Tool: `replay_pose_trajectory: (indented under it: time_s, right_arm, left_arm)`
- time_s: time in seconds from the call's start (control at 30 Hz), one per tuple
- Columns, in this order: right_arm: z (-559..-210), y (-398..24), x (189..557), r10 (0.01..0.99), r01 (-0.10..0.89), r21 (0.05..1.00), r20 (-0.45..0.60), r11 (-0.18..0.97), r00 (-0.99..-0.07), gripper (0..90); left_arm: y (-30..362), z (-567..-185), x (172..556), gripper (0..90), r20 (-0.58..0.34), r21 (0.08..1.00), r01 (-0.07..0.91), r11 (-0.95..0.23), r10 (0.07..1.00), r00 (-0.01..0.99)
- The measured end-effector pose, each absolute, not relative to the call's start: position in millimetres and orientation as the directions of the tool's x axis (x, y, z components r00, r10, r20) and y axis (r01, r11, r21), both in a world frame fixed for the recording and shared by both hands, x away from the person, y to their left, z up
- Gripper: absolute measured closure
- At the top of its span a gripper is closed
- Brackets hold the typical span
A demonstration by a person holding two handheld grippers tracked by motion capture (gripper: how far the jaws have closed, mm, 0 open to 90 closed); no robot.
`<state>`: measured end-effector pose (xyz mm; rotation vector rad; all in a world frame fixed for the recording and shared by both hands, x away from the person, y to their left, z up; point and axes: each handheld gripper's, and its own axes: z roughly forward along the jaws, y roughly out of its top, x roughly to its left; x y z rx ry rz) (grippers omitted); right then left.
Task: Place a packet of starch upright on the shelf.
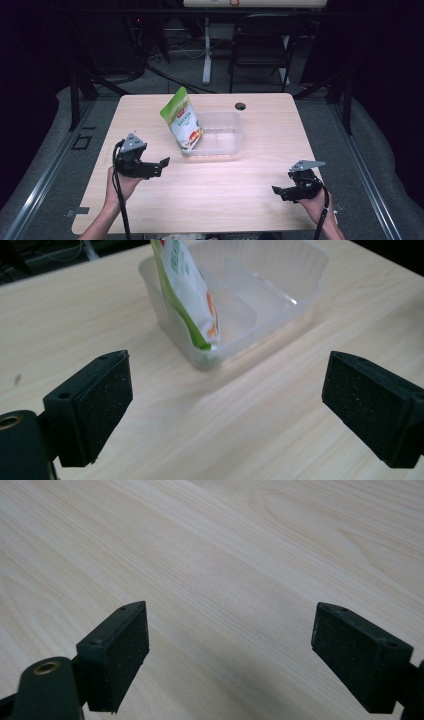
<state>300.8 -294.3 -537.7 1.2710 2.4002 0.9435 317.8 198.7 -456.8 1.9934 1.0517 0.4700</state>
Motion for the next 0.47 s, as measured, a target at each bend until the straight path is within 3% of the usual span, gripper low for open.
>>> replay_pose_trajectory:
  time_s: [0.47]
  right_arm:
    - [-541,-296,303,0.805,0.643,0.642,0.066,0.418,-0.59,6.1]
  left_arm:
    - [197,-519,304,0.2,-0.046,0.755,0.556,-0.346,0.819,0.573]
